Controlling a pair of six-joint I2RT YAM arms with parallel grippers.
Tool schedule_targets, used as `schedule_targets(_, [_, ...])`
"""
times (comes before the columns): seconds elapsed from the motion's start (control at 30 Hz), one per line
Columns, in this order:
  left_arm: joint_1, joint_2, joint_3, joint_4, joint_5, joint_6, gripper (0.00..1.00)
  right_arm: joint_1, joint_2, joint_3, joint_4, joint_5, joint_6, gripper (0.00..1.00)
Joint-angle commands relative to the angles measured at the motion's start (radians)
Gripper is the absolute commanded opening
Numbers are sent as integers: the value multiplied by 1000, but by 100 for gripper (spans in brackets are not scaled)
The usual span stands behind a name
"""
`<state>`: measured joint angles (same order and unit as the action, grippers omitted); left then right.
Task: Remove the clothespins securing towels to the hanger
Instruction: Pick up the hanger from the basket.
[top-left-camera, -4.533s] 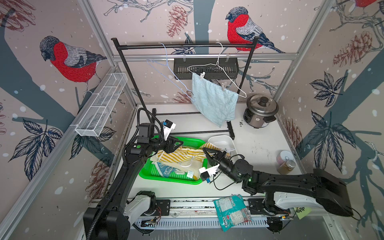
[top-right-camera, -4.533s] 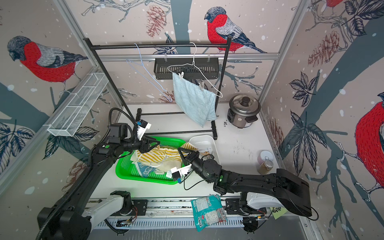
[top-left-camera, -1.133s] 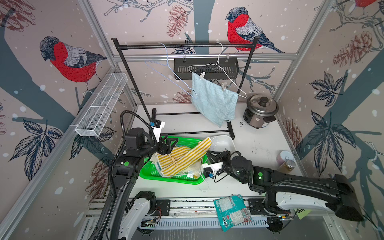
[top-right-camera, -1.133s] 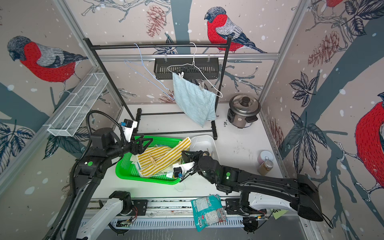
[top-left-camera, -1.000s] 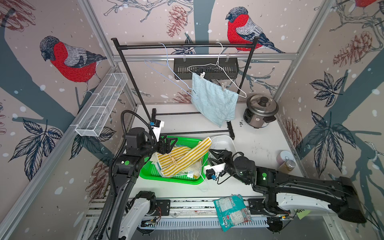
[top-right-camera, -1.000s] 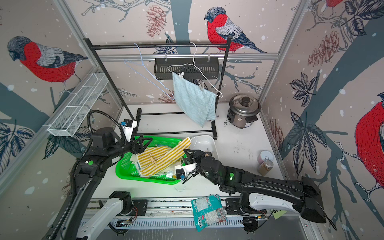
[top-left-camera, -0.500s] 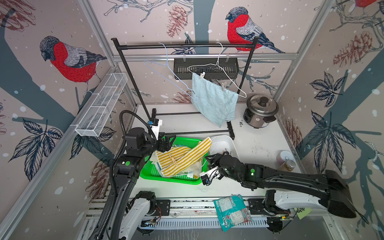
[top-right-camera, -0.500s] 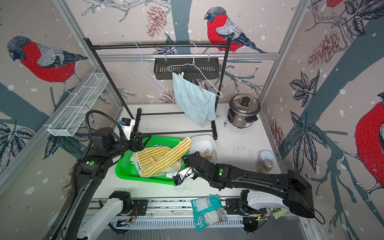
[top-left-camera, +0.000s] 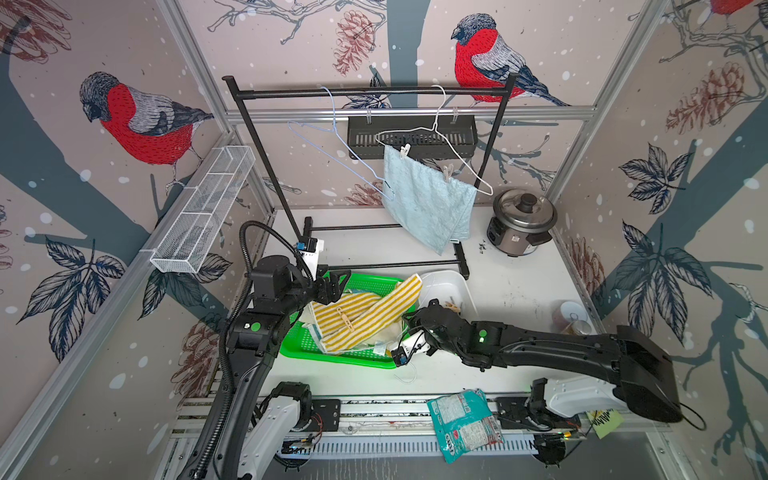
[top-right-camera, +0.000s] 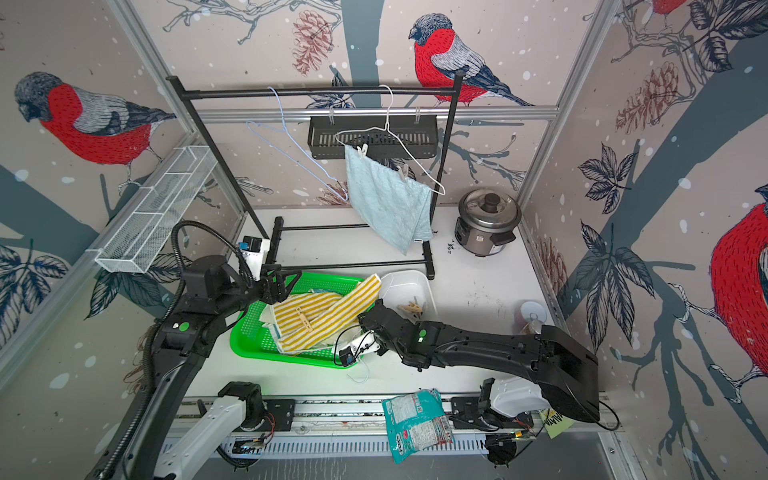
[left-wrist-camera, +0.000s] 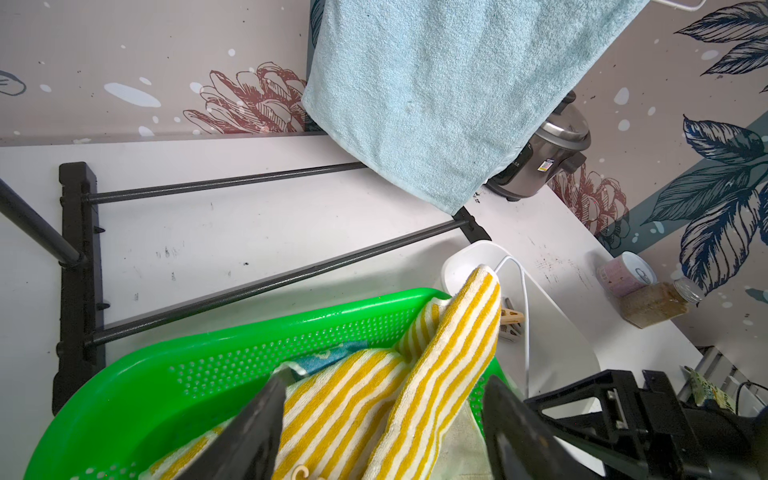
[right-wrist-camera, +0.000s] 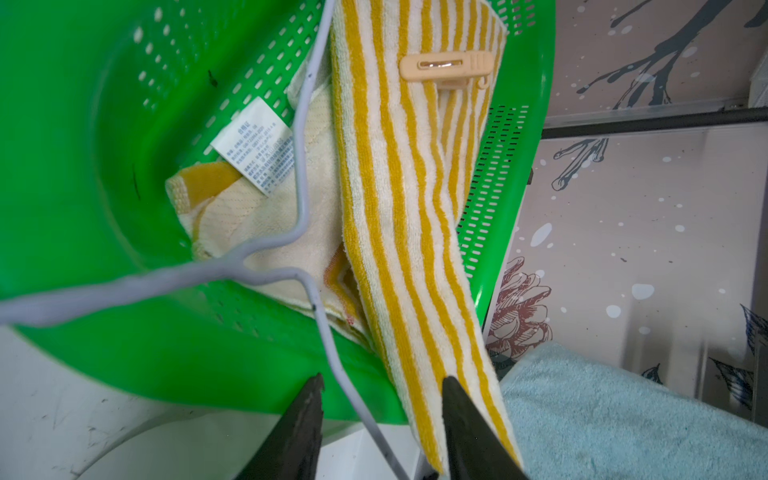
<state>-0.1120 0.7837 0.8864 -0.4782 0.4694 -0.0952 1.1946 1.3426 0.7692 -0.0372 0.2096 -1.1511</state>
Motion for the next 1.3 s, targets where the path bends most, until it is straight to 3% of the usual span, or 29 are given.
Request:
schedule_targets(0.0, [2,-1,-4,32,-3,22,74,-3,2,13,7,1,-16,47])
schedule_targets(0.47, [2,-6,-11,32,-17,28,74,9,99,52,-15,60,-110,42])
schedule_targets(0.57, [2,-2,-10,32,-16,29,74,18,119,61,-10,66,-111,34])
schedule_targets(0.7, [2,-4,-11,29,-19,32,74,20,128,65,7,84,-119,7])
schedule_targets(0.77, [2,-6,-11,29,-23,32,74,16,113,64,28,83,-115,1])
schedule_targets(1.03, [2,20,54,-45,15,-4,74,-37,8,23,143,70,-84,0])
schedule_targets(1.27, [3,54,50,-166,176,-31,77,-42,-85,-50,202,82,-133,0])
